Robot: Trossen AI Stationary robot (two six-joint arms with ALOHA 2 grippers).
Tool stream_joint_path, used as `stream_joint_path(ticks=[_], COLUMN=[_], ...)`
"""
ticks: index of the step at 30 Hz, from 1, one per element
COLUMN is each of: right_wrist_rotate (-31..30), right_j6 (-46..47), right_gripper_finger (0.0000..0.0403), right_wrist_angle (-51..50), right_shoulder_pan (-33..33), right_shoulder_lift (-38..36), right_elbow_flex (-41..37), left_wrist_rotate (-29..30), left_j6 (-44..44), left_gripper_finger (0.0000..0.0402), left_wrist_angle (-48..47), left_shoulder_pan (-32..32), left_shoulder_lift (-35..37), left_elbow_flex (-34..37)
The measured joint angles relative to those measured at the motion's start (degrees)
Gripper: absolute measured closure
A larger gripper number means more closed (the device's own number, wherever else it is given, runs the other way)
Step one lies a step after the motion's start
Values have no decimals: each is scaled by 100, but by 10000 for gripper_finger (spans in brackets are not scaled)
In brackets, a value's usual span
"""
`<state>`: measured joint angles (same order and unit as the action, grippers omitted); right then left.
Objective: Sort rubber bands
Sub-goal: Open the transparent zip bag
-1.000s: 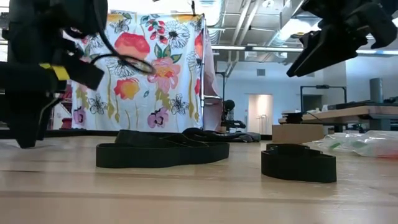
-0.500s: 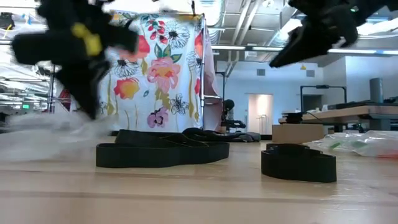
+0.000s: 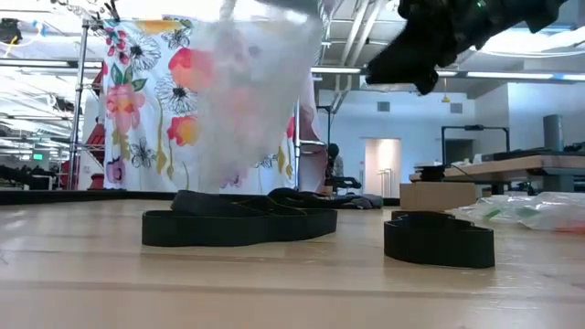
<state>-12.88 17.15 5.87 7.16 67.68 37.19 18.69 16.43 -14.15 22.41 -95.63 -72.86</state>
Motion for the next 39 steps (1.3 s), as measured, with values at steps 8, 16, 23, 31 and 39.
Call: stream_joint_path(ticks=[8,16,23,31,39], right_wrist_rotate=[1864,2166,1525,1263,1254], right_j6=[-2257,-4064,-4052,-4149,-4056], right_gripper_finger=[278,278,278,285,353], right_wrist_angle=[445,1243,1657,1695,1738], right_shoulder_pan=[326,813,1117,1278,1220], right_shoulder_lift=[247,890,1326,1579,1604], right_elbow_flex=[2,2,225,461,490], left_wrist_rotate=[-82,-1467,-1569,-1529,-1515], left_j6=[-44,708,600,316,305], left_gripper_finger=[401,401,401,401,401], left_wrist_angle=[-282,1003,1304,1491,1485], left_shoulder_pan=[-218,-293,-338,-421,-411], left_shoulder_lift=[-85,-107,-105,-103,-103], left_elbow_flex=[0,413,411,409,409])
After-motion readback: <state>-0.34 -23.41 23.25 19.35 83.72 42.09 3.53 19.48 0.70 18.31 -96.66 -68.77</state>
